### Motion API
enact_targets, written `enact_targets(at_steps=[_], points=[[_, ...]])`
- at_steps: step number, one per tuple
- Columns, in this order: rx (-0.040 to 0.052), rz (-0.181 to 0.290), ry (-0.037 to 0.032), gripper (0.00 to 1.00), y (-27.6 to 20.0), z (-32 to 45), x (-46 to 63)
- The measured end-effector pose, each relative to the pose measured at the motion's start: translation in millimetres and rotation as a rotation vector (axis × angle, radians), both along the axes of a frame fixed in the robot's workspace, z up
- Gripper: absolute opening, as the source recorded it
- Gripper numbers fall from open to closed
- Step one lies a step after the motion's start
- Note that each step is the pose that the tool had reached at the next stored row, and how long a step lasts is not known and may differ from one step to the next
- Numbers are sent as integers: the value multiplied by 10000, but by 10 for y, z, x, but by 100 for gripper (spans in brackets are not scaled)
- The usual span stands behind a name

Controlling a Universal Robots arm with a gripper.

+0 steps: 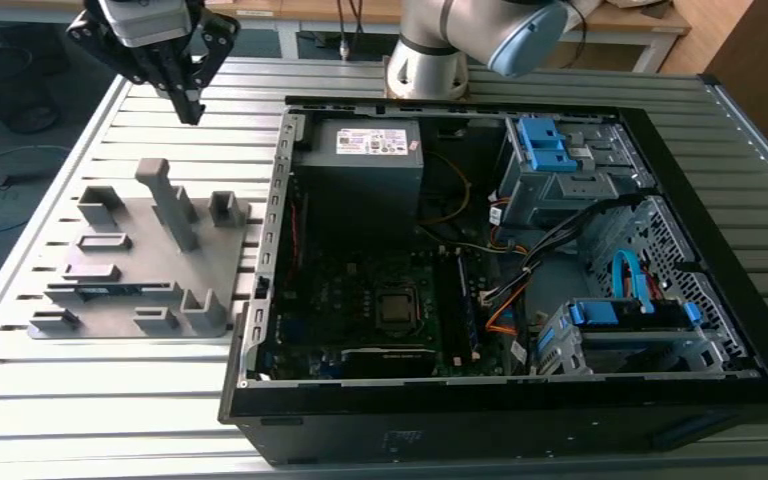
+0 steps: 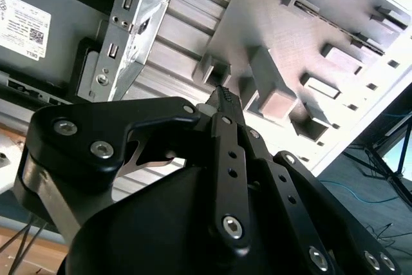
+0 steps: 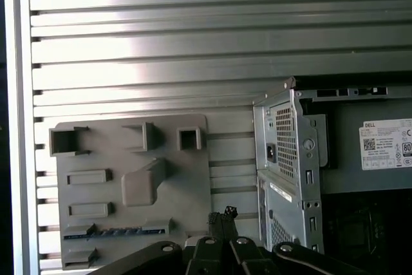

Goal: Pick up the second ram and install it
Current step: 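Reach for the second ram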

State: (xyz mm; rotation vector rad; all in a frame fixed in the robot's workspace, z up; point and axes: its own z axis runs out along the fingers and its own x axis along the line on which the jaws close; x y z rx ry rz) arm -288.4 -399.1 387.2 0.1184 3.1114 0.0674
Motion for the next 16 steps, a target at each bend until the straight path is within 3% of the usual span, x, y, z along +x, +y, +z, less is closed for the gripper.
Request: enact_targets(at_steps=[16], points=[[0,1,0,10,-1,-7,-353]])
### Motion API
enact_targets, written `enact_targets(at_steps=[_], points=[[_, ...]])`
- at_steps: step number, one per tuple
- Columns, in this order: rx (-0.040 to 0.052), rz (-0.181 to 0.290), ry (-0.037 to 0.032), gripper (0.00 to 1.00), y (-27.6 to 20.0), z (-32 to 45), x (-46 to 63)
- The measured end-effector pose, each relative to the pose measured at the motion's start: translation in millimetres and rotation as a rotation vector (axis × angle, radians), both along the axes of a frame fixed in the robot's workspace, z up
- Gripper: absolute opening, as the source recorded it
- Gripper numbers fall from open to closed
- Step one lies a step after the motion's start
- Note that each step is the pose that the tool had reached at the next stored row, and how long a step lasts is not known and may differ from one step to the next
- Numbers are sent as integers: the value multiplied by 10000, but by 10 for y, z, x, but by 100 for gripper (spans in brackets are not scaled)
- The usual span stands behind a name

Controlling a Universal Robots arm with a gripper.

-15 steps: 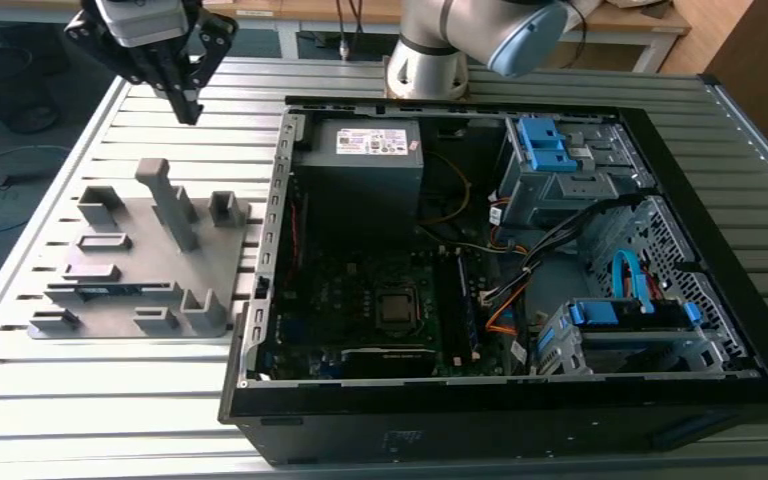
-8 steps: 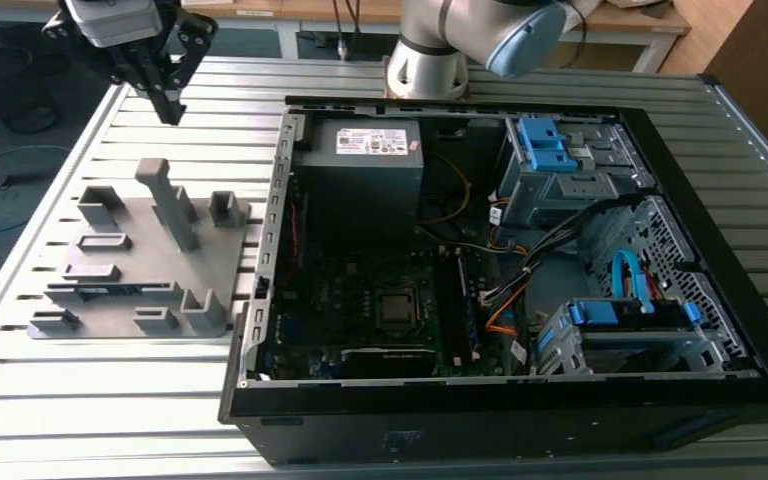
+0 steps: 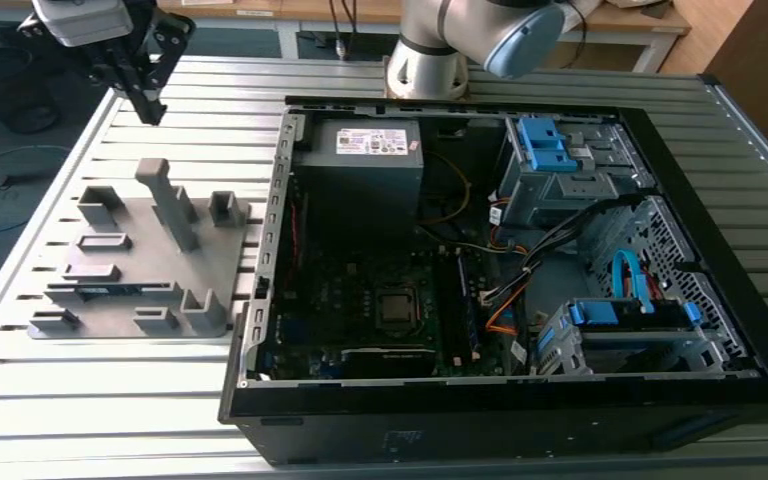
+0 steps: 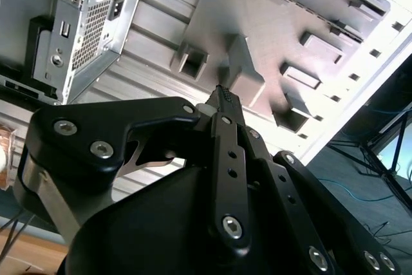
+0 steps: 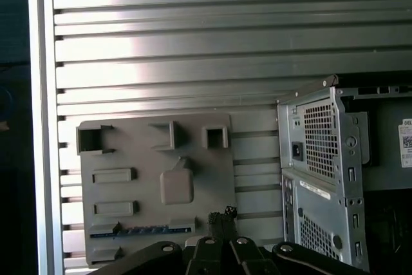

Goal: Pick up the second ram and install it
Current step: 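Reach for the second ram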

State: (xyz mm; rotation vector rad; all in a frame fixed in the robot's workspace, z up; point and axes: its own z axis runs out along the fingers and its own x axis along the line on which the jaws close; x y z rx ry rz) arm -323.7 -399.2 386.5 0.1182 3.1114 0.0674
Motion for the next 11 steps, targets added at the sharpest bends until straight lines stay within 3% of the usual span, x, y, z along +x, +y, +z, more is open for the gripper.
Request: enact_targets(at_steps=[11], points=[[0,-1,0,10,0,-4,-190]])
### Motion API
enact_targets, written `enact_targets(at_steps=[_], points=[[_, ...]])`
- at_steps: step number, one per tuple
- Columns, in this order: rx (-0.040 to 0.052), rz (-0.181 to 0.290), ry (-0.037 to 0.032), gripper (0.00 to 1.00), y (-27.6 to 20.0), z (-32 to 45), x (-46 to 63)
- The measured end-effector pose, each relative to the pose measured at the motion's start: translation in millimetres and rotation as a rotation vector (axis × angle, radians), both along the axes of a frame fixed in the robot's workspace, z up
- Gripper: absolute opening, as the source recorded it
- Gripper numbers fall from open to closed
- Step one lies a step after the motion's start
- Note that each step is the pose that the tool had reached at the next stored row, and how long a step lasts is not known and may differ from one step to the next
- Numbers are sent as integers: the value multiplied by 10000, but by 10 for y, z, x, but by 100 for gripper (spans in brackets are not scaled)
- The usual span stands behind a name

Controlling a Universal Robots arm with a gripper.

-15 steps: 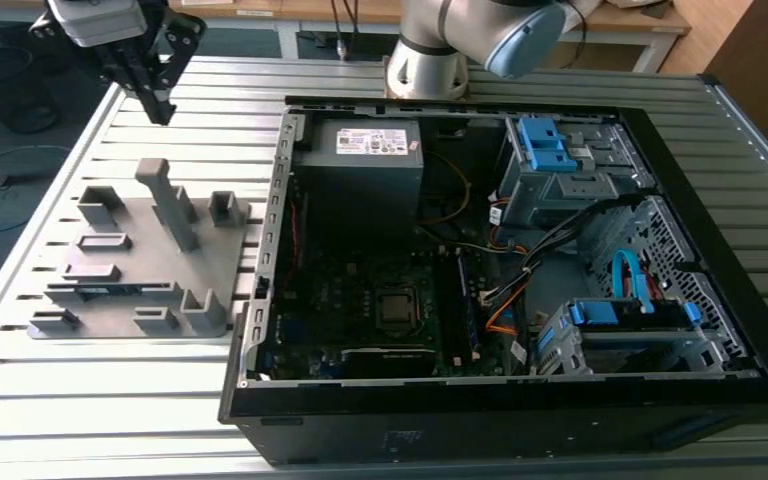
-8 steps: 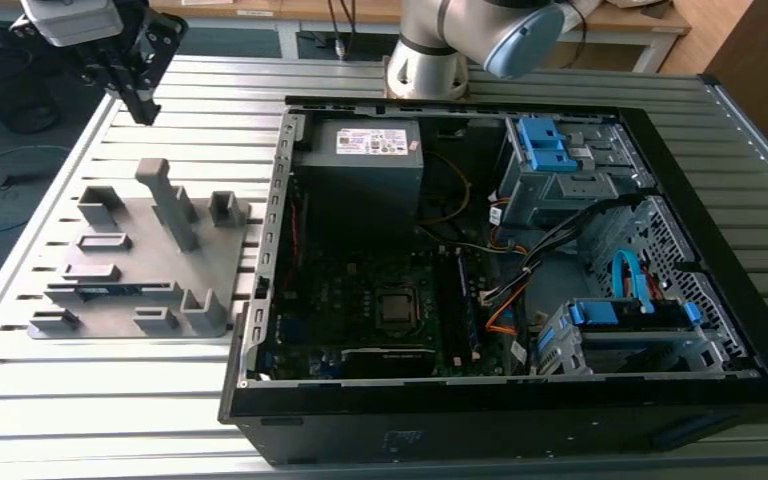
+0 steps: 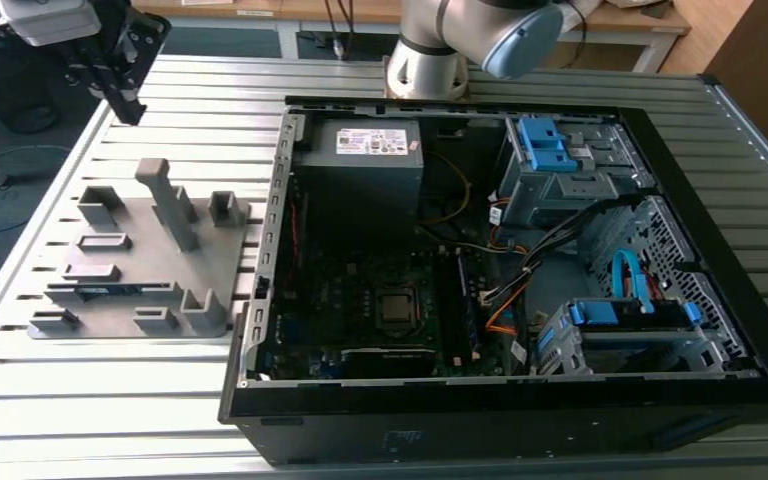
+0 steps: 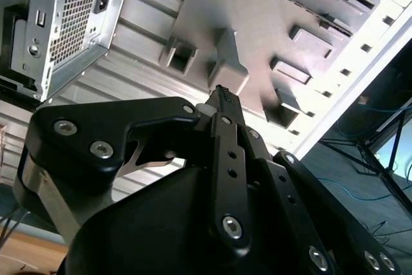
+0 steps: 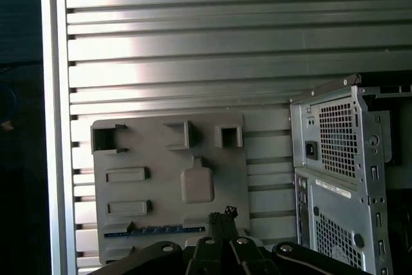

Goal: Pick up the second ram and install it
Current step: 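Reach for the second ram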

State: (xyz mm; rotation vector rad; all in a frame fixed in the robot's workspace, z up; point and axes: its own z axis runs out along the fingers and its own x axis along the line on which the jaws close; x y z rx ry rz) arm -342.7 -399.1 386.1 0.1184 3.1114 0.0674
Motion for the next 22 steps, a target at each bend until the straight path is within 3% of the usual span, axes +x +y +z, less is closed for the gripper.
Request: enact_targets(at_steps=[13,22], points=[[1,1,0,10,-15,-31,-387],[1,1,0,10,-361,-141,-429]])
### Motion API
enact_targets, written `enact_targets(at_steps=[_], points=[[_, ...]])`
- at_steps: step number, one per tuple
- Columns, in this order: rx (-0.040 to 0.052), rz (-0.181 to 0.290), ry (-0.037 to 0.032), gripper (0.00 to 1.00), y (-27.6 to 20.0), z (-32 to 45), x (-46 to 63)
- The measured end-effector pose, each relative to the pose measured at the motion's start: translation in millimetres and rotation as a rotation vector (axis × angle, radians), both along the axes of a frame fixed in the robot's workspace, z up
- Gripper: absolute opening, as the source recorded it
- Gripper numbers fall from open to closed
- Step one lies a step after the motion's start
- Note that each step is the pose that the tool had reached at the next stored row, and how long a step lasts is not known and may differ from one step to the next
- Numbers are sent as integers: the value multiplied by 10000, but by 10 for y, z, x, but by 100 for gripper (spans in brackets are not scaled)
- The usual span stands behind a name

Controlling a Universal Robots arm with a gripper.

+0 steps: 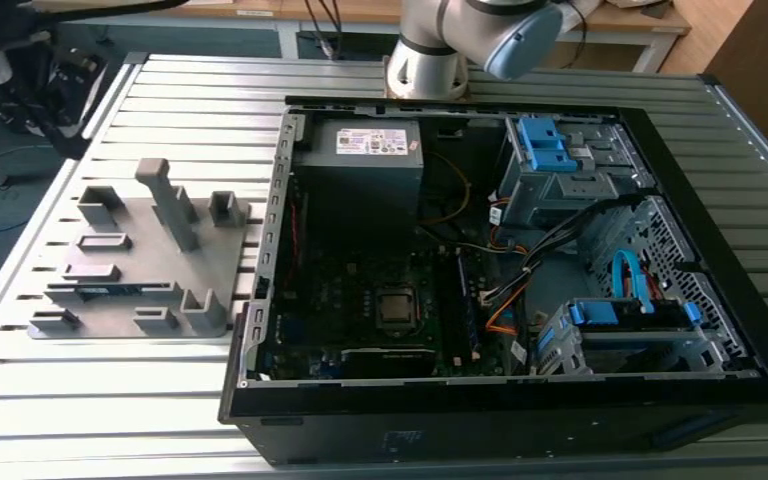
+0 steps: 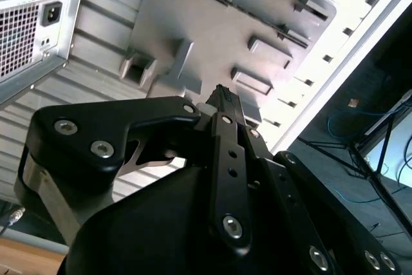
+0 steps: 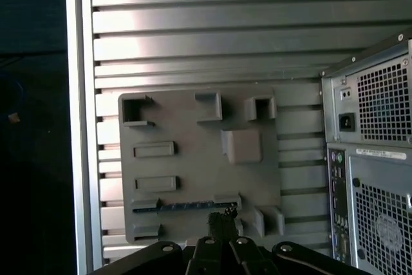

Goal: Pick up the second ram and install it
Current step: 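Reach for the second ram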

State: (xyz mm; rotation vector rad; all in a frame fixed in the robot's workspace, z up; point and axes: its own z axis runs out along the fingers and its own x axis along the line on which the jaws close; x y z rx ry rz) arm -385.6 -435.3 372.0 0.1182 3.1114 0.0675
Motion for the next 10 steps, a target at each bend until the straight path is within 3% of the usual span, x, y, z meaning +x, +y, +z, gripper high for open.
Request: enact_targets(at_steps=[4,10], points=[[0,-1,0,10,-92,-61,-36],[0,-1,0,10,-160,-135,-107]])
